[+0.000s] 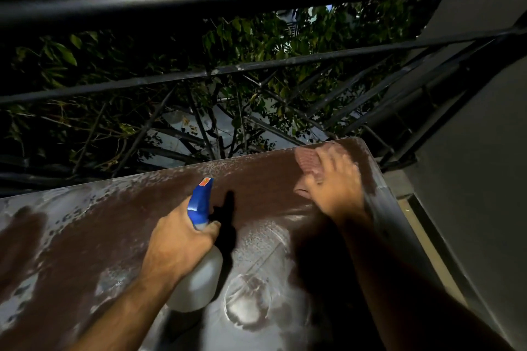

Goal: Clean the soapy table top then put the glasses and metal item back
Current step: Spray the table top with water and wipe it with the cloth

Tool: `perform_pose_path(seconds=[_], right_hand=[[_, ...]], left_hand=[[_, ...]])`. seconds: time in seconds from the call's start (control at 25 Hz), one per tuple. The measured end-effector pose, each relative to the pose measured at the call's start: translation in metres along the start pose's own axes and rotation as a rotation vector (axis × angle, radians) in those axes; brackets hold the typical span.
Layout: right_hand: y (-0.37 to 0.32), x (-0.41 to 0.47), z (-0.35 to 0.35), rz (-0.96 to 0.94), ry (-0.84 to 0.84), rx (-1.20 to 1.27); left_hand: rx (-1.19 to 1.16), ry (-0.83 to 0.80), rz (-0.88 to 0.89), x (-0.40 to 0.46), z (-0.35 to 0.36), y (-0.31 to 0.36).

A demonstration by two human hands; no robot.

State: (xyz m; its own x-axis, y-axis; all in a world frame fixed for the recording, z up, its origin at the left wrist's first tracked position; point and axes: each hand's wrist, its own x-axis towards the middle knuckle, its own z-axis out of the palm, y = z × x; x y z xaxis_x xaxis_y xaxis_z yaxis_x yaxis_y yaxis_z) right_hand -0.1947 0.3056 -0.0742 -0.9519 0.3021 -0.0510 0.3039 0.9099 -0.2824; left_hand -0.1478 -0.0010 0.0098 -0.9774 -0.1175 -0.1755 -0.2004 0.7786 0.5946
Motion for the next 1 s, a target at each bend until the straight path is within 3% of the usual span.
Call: perform_pose_path(seconds=[0.08, 0.2, 0.32, 0.44, 0.72, 0.84, 1.0], right_hand=[[0.024, 0.001, -0.008, 0.130, 0.053, 0.099], [0.025, -0.013, -0.001, 0.127, -0.010, -0.030], [0.003, -0.045, 0.008, -0.158, -0.017, -0.103], [-0.019, -0.076, 0.012, -0.449, -0.127, -0.163], [0.013, -0.134, 0.015, -0.569, -0.107, -0.120], [0.039, -0.138, 0.019, -0.526, -0.049, -0.089], [0.076, -0.057, -0.007, -0.088, 0.022, -0.114]], left_hand=[[-0.051, -0.006, -0.028, 0.000, 0.000, 0.000], [-0.043, -0.073, 0.062, -0.004, 0.002, 0.008], [-0.080, -0.096, 0.029, 0.000, 0.009, 0.017], [-0.074, -0.113, 0.004, 0.003, 0.018, 0.032], [0.015, -0.231, 0.117, -0.001, 0.045, 0.080], [-0.041, -0.255, 0.107, 0.001, 0.052, 0.093], [-0.069, -0.251, 0.094, 0.003, 0.049, 0.092]])
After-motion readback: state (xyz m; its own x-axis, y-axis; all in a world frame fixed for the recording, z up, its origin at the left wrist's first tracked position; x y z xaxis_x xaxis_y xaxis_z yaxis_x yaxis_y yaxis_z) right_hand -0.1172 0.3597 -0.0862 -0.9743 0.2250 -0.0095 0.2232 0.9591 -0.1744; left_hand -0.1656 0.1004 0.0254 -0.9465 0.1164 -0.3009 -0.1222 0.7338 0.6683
